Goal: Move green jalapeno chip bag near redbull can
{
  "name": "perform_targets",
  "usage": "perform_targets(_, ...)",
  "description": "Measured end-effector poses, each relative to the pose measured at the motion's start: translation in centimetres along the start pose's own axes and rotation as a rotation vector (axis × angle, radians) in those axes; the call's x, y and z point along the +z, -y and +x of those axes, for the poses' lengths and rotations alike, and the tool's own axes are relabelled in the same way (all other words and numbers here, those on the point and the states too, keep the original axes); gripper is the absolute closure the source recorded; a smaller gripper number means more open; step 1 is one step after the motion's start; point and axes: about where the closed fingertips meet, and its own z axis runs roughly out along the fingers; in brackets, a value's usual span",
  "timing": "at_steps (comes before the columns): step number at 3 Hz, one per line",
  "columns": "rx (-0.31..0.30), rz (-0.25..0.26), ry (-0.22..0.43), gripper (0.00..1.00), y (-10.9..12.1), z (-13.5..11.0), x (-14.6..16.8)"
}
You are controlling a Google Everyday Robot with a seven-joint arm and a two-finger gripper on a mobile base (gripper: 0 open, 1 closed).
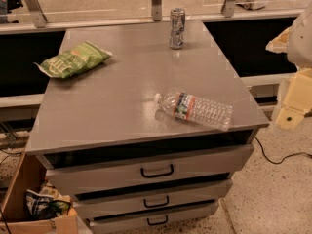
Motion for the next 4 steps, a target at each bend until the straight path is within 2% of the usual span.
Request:
perform_targets(1,0.0,0.0,0.0,0.0,0.0,0.0,0.0)
perform_targets(2,-0.026,-0.011,0.081,0.0,1.4,-3.7,2.6)
perform_targets(4,-0.121,0.01,0.281,0.0,7.3,-17.4,8.3)
